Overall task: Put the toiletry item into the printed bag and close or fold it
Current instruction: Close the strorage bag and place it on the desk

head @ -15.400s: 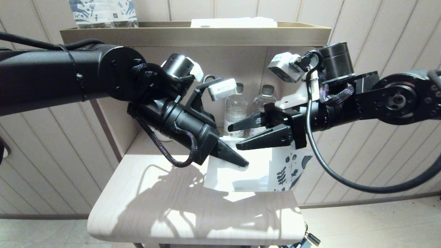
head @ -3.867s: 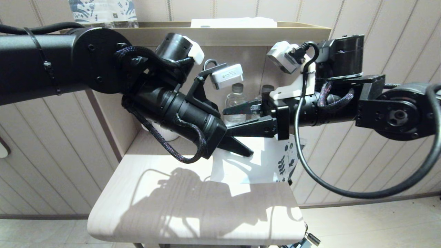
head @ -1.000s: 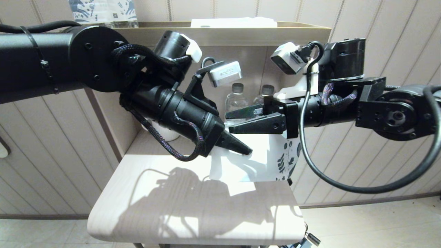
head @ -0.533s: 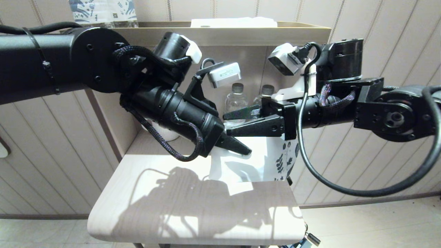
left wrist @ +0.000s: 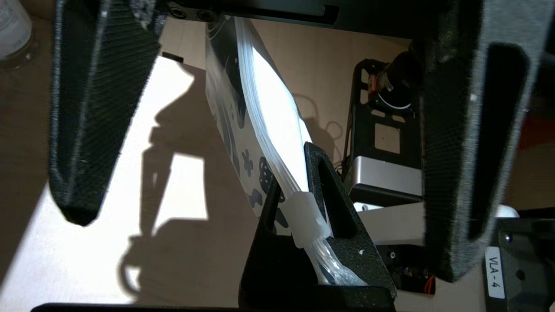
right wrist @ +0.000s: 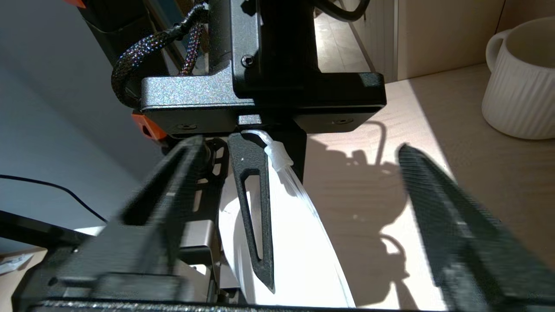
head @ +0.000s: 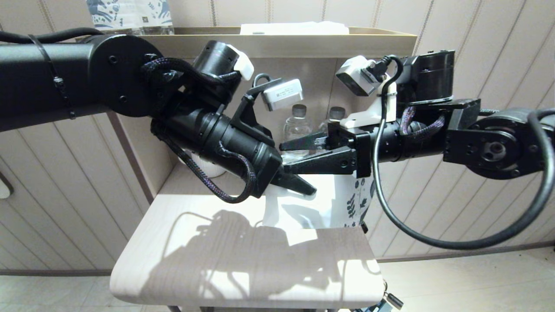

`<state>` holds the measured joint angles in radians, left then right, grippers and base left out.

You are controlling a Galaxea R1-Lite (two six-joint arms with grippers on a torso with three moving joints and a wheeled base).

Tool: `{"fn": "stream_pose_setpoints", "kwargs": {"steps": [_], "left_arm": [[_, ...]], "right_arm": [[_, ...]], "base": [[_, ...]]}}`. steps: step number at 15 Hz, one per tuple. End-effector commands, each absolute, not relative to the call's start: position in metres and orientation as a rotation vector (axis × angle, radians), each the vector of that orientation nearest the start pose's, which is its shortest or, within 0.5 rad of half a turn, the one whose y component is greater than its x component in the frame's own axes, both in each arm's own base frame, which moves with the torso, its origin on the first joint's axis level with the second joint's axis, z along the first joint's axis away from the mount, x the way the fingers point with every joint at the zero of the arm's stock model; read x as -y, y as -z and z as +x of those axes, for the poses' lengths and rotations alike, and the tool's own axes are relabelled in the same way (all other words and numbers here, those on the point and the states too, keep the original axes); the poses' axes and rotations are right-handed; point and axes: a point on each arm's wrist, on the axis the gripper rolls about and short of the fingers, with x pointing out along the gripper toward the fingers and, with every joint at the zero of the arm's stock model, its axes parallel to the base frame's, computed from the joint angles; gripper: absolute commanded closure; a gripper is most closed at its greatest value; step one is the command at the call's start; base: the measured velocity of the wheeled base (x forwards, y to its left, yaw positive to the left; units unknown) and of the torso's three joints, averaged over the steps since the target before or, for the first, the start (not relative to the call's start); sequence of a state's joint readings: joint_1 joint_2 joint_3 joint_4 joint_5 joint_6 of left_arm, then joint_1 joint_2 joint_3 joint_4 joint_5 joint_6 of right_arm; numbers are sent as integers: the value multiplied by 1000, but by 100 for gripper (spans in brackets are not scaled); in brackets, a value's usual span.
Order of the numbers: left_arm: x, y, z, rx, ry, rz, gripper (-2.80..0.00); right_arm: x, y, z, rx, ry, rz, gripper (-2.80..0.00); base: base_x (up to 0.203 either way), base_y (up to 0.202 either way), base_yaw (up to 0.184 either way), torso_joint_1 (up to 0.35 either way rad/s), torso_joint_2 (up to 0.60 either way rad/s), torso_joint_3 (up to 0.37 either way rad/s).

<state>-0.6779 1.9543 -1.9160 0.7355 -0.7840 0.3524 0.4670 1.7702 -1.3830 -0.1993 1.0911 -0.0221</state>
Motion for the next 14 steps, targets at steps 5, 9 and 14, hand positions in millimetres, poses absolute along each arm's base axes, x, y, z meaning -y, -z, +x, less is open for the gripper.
{"fn": "stream_pose_setpoints", "kwargs": {"steps": [5,9,14], "left_arm": [[237,-280,269,-591,1517,227,0],[237,-279,270,-588,1514,227,0],[237,-280,270,-587,1514,227,0]], "right_arm": [[-171,-279,294,-183,-1565,46,0],[-171,-279,294,-183,-1566,46,0],[-171,-279,295,-184,-1565,46,0]], "base": [[0,0,0,0,0,0],[0,0,0,0,0,0],[0,0,0,0,0,0]]}}
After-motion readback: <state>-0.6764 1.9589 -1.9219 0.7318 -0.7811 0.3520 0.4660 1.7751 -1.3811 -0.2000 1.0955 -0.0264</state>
